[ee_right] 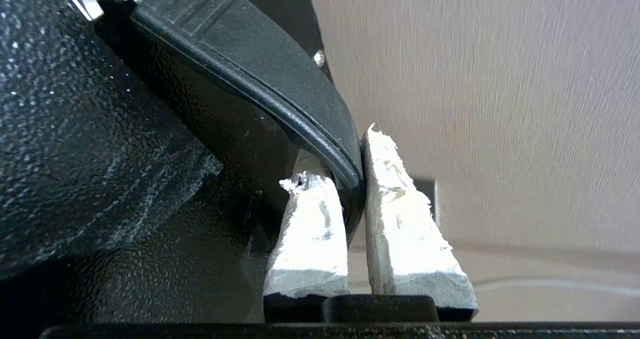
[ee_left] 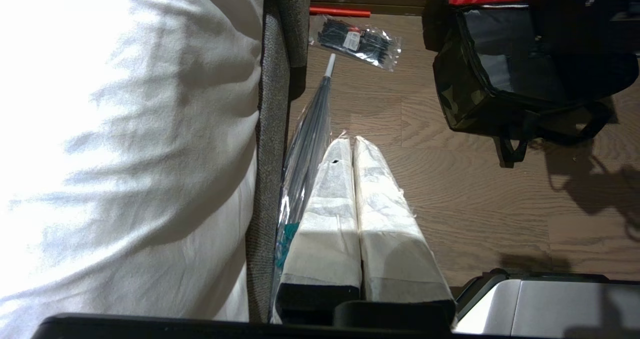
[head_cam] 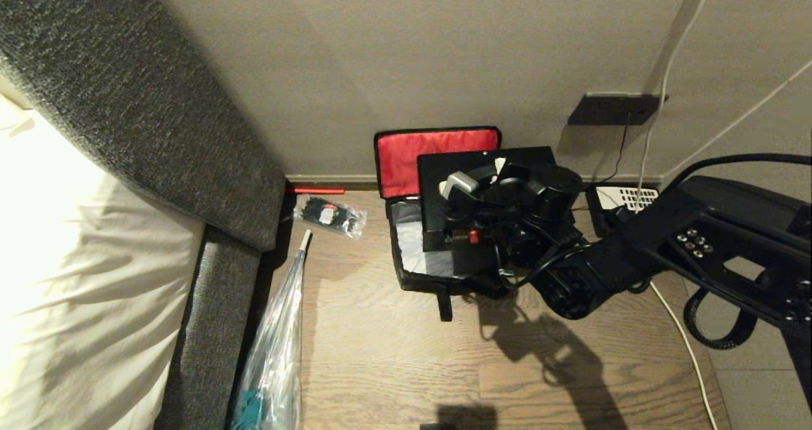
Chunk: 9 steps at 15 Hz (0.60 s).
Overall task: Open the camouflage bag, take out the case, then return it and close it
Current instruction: Place the black box back
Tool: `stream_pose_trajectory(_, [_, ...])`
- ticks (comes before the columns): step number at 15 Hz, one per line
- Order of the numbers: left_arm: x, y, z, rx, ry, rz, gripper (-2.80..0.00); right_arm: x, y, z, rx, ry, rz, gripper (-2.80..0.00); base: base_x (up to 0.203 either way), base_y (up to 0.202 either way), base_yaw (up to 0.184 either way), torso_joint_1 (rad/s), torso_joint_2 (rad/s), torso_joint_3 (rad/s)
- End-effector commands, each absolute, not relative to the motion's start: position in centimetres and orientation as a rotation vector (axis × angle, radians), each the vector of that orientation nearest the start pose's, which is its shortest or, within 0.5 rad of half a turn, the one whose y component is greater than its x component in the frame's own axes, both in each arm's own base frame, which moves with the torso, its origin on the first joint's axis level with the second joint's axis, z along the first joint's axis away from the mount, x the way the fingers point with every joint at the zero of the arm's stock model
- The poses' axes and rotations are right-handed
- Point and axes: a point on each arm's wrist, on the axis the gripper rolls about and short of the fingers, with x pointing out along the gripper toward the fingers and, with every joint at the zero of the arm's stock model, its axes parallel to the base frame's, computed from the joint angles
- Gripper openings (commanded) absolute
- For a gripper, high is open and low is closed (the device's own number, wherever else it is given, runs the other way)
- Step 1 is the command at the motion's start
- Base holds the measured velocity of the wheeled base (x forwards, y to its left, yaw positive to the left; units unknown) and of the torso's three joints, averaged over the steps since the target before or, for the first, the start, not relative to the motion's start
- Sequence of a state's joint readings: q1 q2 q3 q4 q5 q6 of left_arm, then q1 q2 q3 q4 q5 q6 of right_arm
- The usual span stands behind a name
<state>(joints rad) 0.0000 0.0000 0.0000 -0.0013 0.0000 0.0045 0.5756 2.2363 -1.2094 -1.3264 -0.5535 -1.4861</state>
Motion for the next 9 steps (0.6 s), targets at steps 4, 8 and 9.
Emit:
stream_pose_trajectory(4, [-2.3,0.0,7.6,0.005,-0.002,0.000,-2.80,38.2,24.3,12.9,-1.323,-0.221,-0.145,-2.80,0.000,0.000,0.000,0.000,0.00,0.000])
stream_pose_trajectory(8, [-2.3,0.0,7.6,0.005,-0.002,0.000,-2.80,39.1,25.2,11.0,-1.318,-0.211,-0.129,-2.80,0.000,0.000,0.000,0.000,0.00,0.000])
stream_pose_trajectory(9, [-2.3,0.0,7.6,0.005,-0.002,0.000,-2.80,39.2,25.3,10.6,-1.317,-0.208,-0.126,-2.80,0.000,0.000,0.000,0.000,0.00,0.000])
